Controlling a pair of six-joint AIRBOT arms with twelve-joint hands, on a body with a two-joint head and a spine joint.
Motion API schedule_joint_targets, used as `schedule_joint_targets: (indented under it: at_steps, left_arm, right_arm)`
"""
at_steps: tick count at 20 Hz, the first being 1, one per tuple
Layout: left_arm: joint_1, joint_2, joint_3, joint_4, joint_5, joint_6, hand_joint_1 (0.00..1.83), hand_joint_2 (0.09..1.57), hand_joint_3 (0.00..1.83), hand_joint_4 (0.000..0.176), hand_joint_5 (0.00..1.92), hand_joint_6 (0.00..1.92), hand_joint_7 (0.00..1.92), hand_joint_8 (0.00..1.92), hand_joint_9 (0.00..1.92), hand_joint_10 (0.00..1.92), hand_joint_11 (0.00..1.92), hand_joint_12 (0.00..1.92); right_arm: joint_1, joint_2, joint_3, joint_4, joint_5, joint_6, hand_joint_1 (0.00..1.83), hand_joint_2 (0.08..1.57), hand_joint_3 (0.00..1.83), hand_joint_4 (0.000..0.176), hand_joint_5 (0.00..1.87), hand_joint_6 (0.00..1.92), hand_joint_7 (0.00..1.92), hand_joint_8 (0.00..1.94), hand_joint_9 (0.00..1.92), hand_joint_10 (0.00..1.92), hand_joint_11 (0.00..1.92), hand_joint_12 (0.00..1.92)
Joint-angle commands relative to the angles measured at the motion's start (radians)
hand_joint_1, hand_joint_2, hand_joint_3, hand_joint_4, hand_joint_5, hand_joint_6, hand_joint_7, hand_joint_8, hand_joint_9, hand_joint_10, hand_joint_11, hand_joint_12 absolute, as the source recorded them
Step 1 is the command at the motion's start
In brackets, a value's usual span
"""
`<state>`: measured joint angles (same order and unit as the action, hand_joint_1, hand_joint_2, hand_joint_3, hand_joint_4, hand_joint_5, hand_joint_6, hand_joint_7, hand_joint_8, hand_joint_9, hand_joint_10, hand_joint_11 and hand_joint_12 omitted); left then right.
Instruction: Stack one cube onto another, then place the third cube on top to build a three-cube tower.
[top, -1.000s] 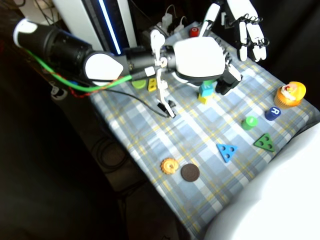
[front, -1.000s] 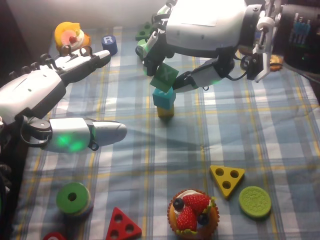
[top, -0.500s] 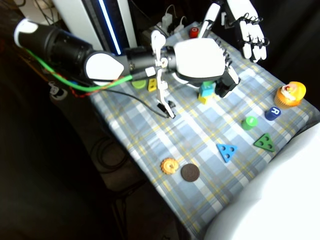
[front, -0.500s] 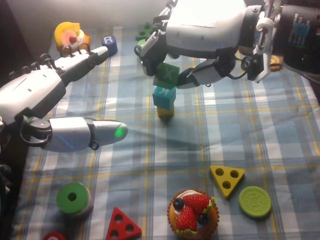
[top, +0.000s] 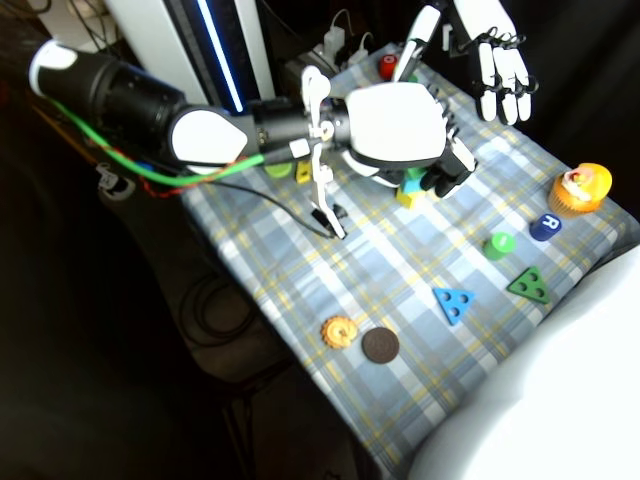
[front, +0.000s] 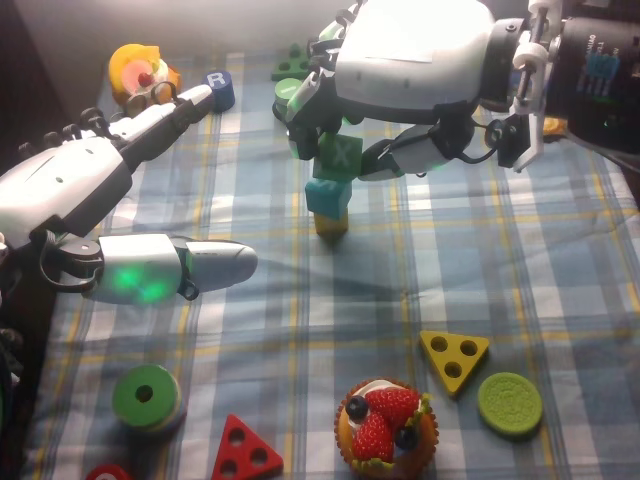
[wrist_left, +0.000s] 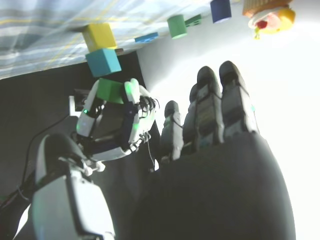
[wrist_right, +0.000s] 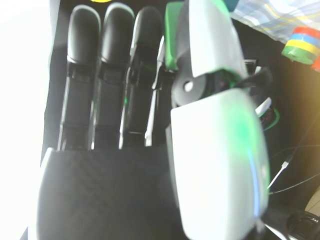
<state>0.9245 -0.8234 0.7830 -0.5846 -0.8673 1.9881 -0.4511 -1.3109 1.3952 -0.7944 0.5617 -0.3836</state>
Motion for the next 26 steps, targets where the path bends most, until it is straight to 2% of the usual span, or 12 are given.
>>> schedule_joint_targets:
  at_steps: [1, 7, 8, 10, 12, 13, 17, 19, 20, 22, 23, 26]
  left_arm:
    - [-0.015, -0.005, 0.002, 0.028, -0.105, -0.006, 0.51, 0.81, 0.00, 0.176, 0.00, 0.00, 0.08, 0.00, 0.20, 0.00, 0.00, 0.24]
    - [-0.016, -0.006, 0.002, 0.028, -0.104, -0.006, 0.49, 0.80, 0.00, 0.176, 0.00, 0.00, 0.08, 0.00, 0.21, 0.00, 0.00, 0.28]
    - [-0.016, -0.006, 0.002, 0.028, -0.104, -0.006, 0.49, 0.80, 0.00, 0.176, 0.00, 0.00, 0.08, 0.00, 0.21, 0.00, 0.00, 0.24]
    - [-0.016, -0.006, 0.003, 0.028, -0.104, -0.006, 0.52, 0.79, 0.00, 0.176, 0.01, 0.01, 0.09, 0.00, 0.22, 0.00, 0.00, 0.29]
    - [-0.016, -0.007, 0.003, 0.028, -0.103, -0.006, 0.52, 0.79, 0.00, 0.176, 0.00, 0.00, 0.10, 0.00, 0.23, 0.00, 0.00, 0.26]
    - [-0.016, -0.007, 0.003, 0.028, -0.102, -0.006, 0.54, 0.79, 0.00, 0.176, 0.01, 0.00, 0.09, 0.00, 0.21, 0.00, 0.00, 0.24]
    - [-0.016, -0.007, 0.004, 0.028, -0.101, -0.006, 0.50, 0.81, 0.00, 0.176, 0.00, 0.00, 0.10, 0.00, 0.23, 0.00, 0.00, 0.29]
    - [-0.017, -0.008, 0.005, 0.028, -0.101, -0.006, 0.50, 0.80, 0.00, 0.176, 0.02, 0.01, 0.09, 0.00, 0.22, 0.00, 0.00, 0.27]
    - [-0.017, -0.008, 0.006, 0.028, -0.101, -0.006, 0.51, 0.80, 0.00, 0.176, 0.09, 0.00, 0.10, 0.00, 0.22, 0.00, 0.00, 0.31]
    - [-0.016, -0.009, 0.006, 0.028, -0.100, -0.006, 0.52, 0.80, 0.00, 0.176, 0.04, 0.00, 0.09, 0.00, 0.21, 0.00, 0.00, 0.27]
    - [-0.016, -0.010, 0.007, 0.028, -0.099, -0.006, 0.51, 0.80, 0.00, 0.176, 0.10, 0.01, 0.09, 0.00, 0.20, 0.00, 0.00, 0.27]
    - [-0.016, -0.011, 0.008, 0.027, -0.098, -0.006, 0.52, 0.79, 0.00, 0.176, 0.12, 0.00, 0.09, 0.00, 0.22, 0.00, 0.00, 0.31]
  right_arm:
    - [0.008, -0.003, 0.000, 0.032, 0.085, 0.004, 1.39, 1.06, 0.00, 0.000, 0.97, 0.98, 1.20, 0.62, 0.99, 0.99, 0.71, 1.13]
    - [0.005, -0.004, -0.004, 0.022, 0.085, 0.009, 1.39, 1.06, 0.00, 0.000, 0.96, 1.02, 1.23, 0.54, 0.97, 1.02, 0.66, 1.13]
    - [0.005, -0.004, -0.004, 0.022, 0.085, 0.009, 1.29, 1.05, 0.00, 0.000, 1.02, 0.96, 1.25, 0.50, 1.00, 0.63, 0.66, 1.13]
    - [0.005, -0.003, -0.004, 0.022, 0.086, 0.009, 1.26, 1.04, 0.00, 0.009, 1.08, 0.86, 1.23, 0.55, 1.13, 0.24, 0.73, 1.16]
    - [0.005, -0.002, -0.001, 0.021, 0.085, 0.009, 1.26, 1.05, 0.00, 0.001, 1.07, 0.90, 1.23, 0.53, 1.15, 0.20, 0.73, 1.14]
    - [0.005, -0.002, 0.000, 0.021, 0.085, 0.010, 1.39, 1.06, 0.00, 0.000, 0.99, 0.92, 1.19, 0.62, 1.01, 0.98, 0.75, 1.14]
    - [0.005, -0.002, 0.000, 0.011, 0.086, 0.016, 1.39, 1.06, 0.00, 0.000, 0.95, 0.98, 1.20, 0.63, 1.00, 1.00, 0.75, 1.10]
    - [0.005, -0.002, 0.000, 0.010, 0.086, 0.017, 1.27, 1.04, 0.00, 0.000, 1.03, 0.89, 1.30, 0.47, 1.16, 0.29, 0.78, 1.05]
    - [0.005, -0.002, 0.000, 0.009, 0.086, 0.017, 1.27, 1.03, 0.00, 0.000, 1.05, 0.85, 1.28, 0.51, 1.19, 0.24, 0.79, 1.10]
    - [0.006, -0.002, 0.000, 0.006, 0.086, 0.019, 1.27, 1.03, 0.00, 0.000, 1.07, 0.79, 1.26, 0.59, 1.22, 0.26, 0.80, 1.17]
    - [0.006, -0.002, -0.001, 0.004, 0.087, 0.021, 1.37, 1.06, 0.00, 0.000, 1.01, 0.87, 1.22, 0.58, 1.07, 0.86, 0.81, 1.15]
    - [0.007, -0.002, -0.001, -0.007, 0.095, 0.036, 1.39, 1.06, 0.00, 0.000, 0.98, 0.90, 1.19, 0.63, 0.99, 1.06, 0.79, 1.16]
